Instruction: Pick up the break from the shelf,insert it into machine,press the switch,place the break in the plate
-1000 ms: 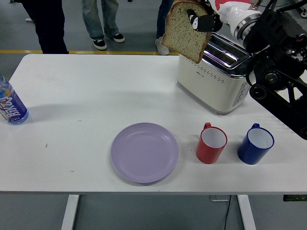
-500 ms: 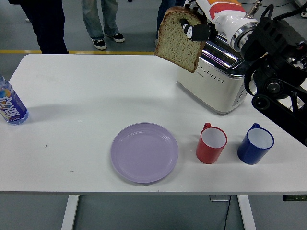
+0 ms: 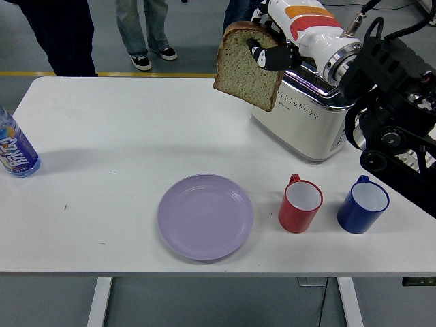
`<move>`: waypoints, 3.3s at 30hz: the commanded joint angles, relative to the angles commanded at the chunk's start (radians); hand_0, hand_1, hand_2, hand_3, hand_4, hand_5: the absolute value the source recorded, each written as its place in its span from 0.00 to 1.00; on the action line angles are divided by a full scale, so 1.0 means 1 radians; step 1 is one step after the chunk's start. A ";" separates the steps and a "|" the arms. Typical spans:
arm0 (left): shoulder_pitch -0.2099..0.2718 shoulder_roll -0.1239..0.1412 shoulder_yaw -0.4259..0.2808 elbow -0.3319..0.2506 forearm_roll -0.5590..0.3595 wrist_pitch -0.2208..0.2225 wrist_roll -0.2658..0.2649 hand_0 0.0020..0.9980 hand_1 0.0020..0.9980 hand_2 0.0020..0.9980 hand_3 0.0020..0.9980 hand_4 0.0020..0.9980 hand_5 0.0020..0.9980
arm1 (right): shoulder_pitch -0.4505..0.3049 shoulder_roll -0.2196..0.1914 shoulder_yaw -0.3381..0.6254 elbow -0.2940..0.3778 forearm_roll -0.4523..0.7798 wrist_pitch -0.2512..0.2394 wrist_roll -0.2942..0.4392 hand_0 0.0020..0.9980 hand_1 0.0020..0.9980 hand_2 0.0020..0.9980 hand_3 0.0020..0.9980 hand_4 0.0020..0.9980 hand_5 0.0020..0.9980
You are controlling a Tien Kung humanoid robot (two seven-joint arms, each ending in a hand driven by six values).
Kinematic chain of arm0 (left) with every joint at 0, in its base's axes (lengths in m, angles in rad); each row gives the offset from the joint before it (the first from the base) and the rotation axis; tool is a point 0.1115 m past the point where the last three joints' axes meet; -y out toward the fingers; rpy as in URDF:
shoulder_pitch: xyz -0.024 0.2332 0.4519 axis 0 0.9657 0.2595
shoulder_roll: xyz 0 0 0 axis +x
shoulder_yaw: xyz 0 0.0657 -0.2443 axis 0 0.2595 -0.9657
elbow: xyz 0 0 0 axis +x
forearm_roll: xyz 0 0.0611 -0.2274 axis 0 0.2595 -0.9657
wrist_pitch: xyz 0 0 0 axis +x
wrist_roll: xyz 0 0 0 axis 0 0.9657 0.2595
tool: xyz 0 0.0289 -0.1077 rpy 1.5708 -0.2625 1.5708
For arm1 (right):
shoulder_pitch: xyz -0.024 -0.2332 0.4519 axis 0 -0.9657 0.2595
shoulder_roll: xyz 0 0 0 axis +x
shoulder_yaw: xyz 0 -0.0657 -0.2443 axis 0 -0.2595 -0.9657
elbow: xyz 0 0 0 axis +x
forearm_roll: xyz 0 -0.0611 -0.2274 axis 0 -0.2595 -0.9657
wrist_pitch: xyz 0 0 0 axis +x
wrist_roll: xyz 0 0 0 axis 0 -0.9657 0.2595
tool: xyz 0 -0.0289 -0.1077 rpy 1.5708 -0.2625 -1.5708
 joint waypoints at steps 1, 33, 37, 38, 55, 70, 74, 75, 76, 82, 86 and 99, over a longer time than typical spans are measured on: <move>0.001 0.000 -0.002 0.000 0.002 0.000 0.000 0.33 0.44 0.59 0.72 0.59 1.00 | -0.002 -0.001 -0.001 0.007 0.000 0.000 0.000 0.17 0.20 0.43 0.50 0.41 0.00; 0.003 -0.001 -0.004 0.000 0.004 -0.001 0.001 0.33 0.44 0.59 0.72 0.59 1.00 | -0.038 -0.026 -0.007 0.136 0.011 0.015 -0.006 0.16 0.20 0.42 0.50 0.43 0.00; 0.001 -0.001 -0.005 0.000 0.005 -0.001 0.001 0.33 0.44 0.59 0.72 0.59 1.00 | -0.041 -0.025 -0.012 0.136 0.012 0.019 -0.010 0.16 0.20 0.42 0.50 0.43 0.00; 0.001 -0.001 -0.006 0.000 0.006 -0.002 0.001 0.33 0.44 0.59 0.72 0.59 1.00 | -0.041 -0.025 -0.013 0.136 0.012 0.020 -0.010 0.16 0.20 0.42 0.50 0.43 0.00; 0.000 -0.001 -0.004 0.000 0.001 -0.001 0.000 0.33 0.44 0.59 0.72 0.59 1.00 | -0.057 -0.022 -0.029 0.136 0.109 0.020 -0.008 0.15 0.20 0.42 0.50 0.43 0.00; -0.001 -0.001 0.000 0.000 -0.003 -0.002 -0.001 0.33 0.44 0.59 0.72 0.59 1.00 | -0.074 -0.020 -0.046 0.136 0.217 0.017 0.002 0.15 0.19 0.42 0.50 0.43 0.00; -0.001 -0.001 -0.002 0.000 -0.001 -0.002 0.000 0.33 0.44 0.59 0.72 0.59 1.00 | -0.079 -0.017 -0.051 0.136 0.247 0.014 0.006 0.14 0.19 0.42 0.50 0.43 0.00; -0.001 -0.001 -0.002 0.000 -0.001 -0.002 0.000 0.33 0.44 0.59 0.72 0.59 1.00 | -0.080 -0.016 -0.052 0.136 0.259 0.014 0.008 0.14 0.19 0.42 0.50 0.43 0.00; -0.001 -0.001 -0.003 0.000 0.001 -0.002 0.001 0.33 0.44 0.59 0.72 0.59 1.00 | -0.083 -0.014 -0.054 0.136 0.277 0.012 0.010 0.14 0.19 0.42 0.50 0.43 0.00; 0.001 -0.001 -0.005 0.000 0.003 -0.002 0.001 0.33 0.44 0.59 0.72 0.59 1.00 | -0.089 -0.009 -0.059 0.136 0.321 0.010 0.017 0.14 0.19 0.42 0.50 0.43 0.00; 0.004 -0.001 -0.010 0.000 0.010 -0.002 0.003 0.33 0.44 0.59 0.72 0.59 1.00 | -0.094 0.004 -0.064 0.136 0.373 0.006 0.027 0.14 0.19 0.42 0.50 0.43 0.00; 0.008 0.000 -0.016 0.000 0.022 -0.003 0.005 0.33 0.44 0.59 0.72 0.59 1.00 | -0.112 0.032 -0.085 0.136 0.453 -0.001 0.042 0.13 0.19 0.42 0.50 0.44 0.00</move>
